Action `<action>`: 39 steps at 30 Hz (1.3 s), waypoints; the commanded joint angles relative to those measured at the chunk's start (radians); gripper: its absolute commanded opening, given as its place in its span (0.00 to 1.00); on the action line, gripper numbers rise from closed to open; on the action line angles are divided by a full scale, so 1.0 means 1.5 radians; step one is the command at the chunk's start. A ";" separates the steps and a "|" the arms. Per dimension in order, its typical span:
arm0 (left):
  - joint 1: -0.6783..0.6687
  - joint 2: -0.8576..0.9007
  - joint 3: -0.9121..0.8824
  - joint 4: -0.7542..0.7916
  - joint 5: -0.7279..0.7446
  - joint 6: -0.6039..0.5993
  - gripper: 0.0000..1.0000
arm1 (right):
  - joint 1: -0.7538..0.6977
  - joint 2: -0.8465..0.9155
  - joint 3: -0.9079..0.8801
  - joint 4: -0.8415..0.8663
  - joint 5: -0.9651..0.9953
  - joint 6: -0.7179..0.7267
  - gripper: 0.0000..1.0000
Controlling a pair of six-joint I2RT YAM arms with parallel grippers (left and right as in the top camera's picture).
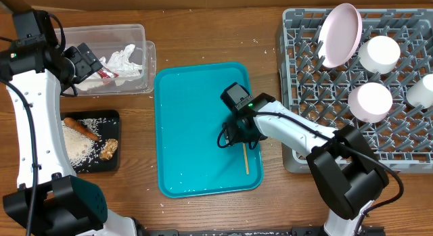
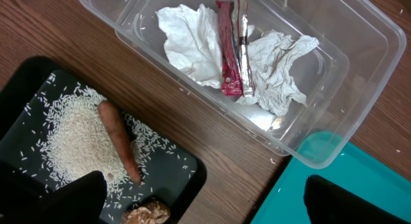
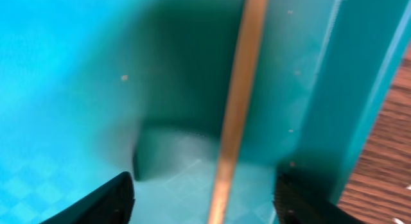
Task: Sort waste into correct bins and load items into the dishwasher
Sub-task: 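Reach the right gripper to the wooden chopstick and grasp it, then lift the chopstick and carry it right over the dish rack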
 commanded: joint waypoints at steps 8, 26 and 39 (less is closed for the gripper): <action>0.003 0.004 -0.002 0.001 0.001 -0.011 0.99 | 0.014 0.051 -0.018 -0.003 0.061 -0.001 0.32; 0.003 0.004 -0.002 0.001 0.001 -0.011 1.00 | 0.013 0.062 0.037 -0.036 -0.020 0.016 0.04; 0.003 0.004 -0.002 0.001 0.001 -0.011 1.00 | -0.138 -0.083 0.289 -0.244 0.064 -0.024 0.04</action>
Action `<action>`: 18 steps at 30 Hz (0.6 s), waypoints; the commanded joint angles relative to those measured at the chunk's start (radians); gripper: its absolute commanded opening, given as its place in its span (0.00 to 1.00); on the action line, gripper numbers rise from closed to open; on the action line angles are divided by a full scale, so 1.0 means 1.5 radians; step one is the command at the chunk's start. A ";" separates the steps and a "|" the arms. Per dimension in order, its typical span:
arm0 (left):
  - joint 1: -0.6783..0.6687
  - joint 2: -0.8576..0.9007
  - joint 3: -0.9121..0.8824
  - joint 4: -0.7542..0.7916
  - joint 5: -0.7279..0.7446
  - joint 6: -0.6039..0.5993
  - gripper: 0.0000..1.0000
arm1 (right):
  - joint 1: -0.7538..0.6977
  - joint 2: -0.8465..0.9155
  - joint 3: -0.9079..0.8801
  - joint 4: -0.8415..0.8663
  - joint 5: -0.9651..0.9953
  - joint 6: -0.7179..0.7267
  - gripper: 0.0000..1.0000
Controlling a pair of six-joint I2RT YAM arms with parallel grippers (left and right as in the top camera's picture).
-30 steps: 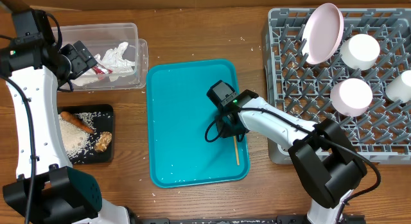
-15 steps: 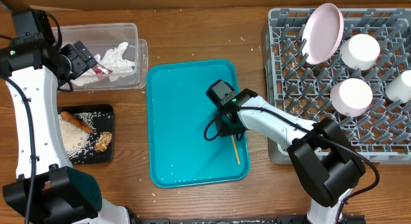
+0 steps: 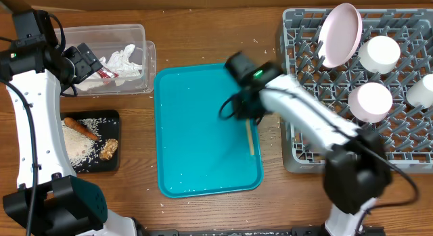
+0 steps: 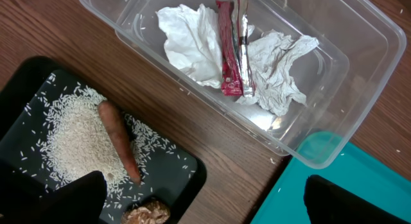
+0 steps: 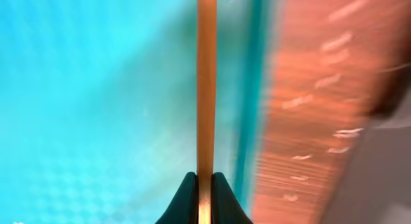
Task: Sort waste into correct bins and load items into the dishwasher
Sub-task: 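Lift the chopstick and carry it right over the dish rack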
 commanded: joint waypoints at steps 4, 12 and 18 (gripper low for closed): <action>0.003 0.004 -0.002 0.001 0.001 -0.011 1.00 | -0.172 -0.125 0.074 -0.016 0.039 -0.060 0.04; 0.003 0.004 -0.002 0.001 0.001 -0.011 1.00 | -0.286 -0.120 0.062 0.052 -0.048 -0.193 0.04; 0.003 0.004 -0.002 0.001 0.001 -0.011 1.00 | -0.286 -0.068 0.041 0.070 -0.045 -0.196 0.04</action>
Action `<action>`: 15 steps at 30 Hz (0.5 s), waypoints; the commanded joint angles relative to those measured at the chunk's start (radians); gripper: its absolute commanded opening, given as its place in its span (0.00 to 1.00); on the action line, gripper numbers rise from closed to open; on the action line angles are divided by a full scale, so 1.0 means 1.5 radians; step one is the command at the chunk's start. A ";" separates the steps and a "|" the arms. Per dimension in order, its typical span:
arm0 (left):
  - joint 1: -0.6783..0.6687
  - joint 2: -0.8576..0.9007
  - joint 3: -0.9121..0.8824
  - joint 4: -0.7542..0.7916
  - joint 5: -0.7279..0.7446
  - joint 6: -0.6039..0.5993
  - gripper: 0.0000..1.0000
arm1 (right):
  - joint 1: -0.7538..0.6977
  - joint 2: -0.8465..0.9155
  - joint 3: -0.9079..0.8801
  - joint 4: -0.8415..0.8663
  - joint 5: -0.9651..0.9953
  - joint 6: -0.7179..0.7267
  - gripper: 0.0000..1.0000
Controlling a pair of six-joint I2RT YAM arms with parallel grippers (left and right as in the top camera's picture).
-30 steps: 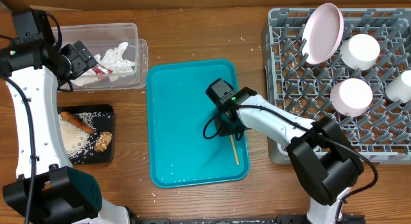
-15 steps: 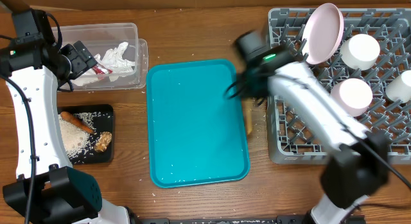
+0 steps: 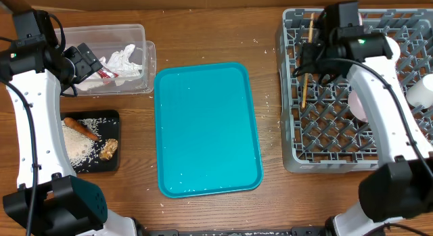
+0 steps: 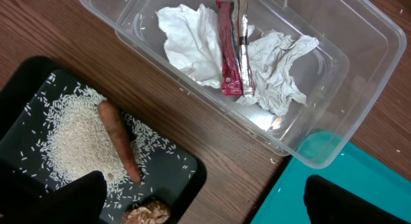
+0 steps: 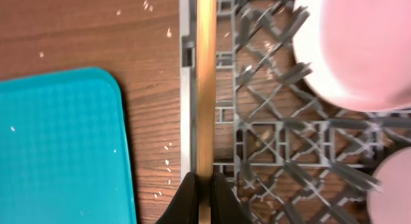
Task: Sort waste into correct bins and load items into the dishwasher
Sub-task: 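Lift the chopstick and carry it right over the dish rack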
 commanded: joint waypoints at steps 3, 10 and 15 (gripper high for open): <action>0.003 0.004 -0.002 0.001 0.001 -0.011 1.00 | 0.001 0.057 -0.017 0.007 0.012 -0.021 0.04; 0.003 0.004 -0.002 0.001 0.001 -0.011 1.00 | 0.001 0.068 -0.017 0.008 0.034 -0.024 0.04; 0.003 0.004 -0.002 0.001 0.001 -0.011 1.00 | 0.001 0.068 -0.018 -0.010 0.023 -0.023 0.48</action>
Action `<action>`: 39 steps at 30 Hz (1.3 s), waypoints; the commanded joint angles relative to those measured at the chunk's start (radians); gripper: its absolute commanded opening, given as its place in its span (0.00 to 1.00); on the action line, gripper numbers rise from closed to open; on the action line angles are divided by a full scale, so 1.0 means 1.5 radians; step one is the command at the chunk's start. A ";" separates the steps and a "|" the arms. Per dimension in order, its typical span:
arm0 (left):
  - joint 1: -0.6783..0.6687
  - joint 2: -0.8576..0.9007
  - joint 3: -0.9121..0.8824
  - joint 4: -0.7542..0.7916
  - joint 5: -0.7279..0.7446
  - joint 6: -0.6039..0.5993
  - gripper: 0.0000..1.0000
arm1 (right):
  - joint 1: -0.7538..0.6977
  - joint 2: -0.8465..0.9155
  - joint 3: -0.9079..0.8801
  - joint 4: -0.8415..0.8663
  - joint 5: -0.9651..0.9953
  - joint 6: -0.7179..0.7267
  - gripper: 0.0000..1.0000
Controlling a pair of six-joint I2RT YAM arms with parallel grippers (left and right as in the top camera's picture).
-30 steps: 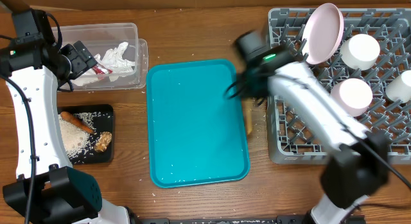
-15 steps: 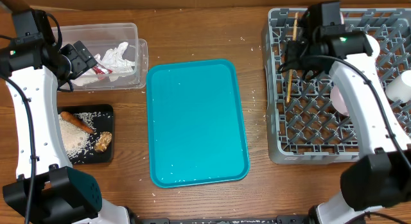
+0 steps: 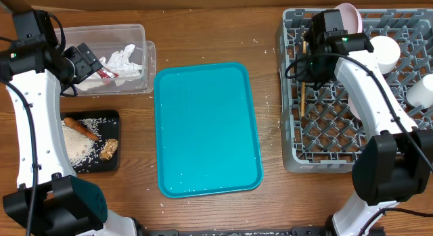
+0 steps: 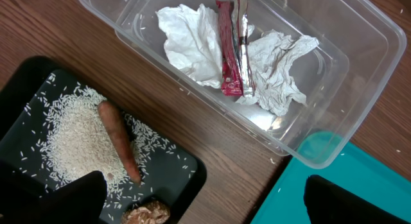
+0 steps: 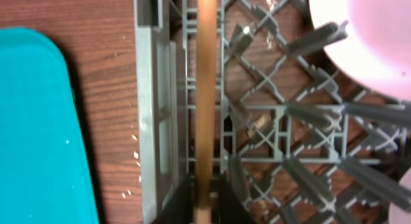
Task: Sort waste into correct bins and load items into the dishwasher
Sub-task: 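Lift the chopstick and carry it right over the dish rack, then lay the chopstick in the rack and release it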
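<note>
A wooden chopstick [image 5: 207, 89] hangs upright in my right gripper [image 5: 205, 199], which is shut on its lower end. It is over the left edge cells of the grey dishwasher rack [image 5: 154, 121], close to the prongs. In the overhead view the right gripper [image 3: 312, 60] is at the rack's [image 3: 291, 155] upper left. My left gripper [image 4: 202, 205] stands open above the gap between the clear waste bin [image 4: 334, 70] and the black food tray [image 4: 186, 172], with nothing between its fingers. The teal tray [image 3: 206, 128] holds only a few crumbs.
The rack carries a pink plate [image 3: 348, 13] and white cups [image 3: 382, 53]. The clear bin [image 3: 111, 33] contains crumpled tissue [image 4: 192, 44] and a red wrapper [image 4: 230, 51]. Rice [image 4: 77, 134], an orange stick of food [image 4: 119, 144] and a brown lump [image 4: 146, 214] lie on the black tray.
My right gripper, still shut on the chopstick, has shifted a little left and down and is now closer to the rack's left edge cells. The left arm is unchanged.
My right gripper was open around the chopstick lying on the teal tray. It was then shut on the chopstick near the tray's right edge, then over the rack's upper left, and is now low over the rack. The left gripper stayed open throughout.
</note>
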 commanded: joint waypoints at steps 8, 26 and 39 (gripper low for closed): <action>0.003 0.004 -0.002 0.001 0.001 -0.011 1.00 | 0.001 -0.014 0.012 -0.042 0.001 0.043 0.83; 0.003 0.004 -0.002 0.001 0.001 -0.011 1.00 | 0.002 -0.276 0.076 -0.332 0.001 0.196 1.00; 0.003 0.004 -0.002 0.001 0.001 -0.011 1.00 | 0.003 -0.518 -0.065 -0.384 -0.001 0.310 1.00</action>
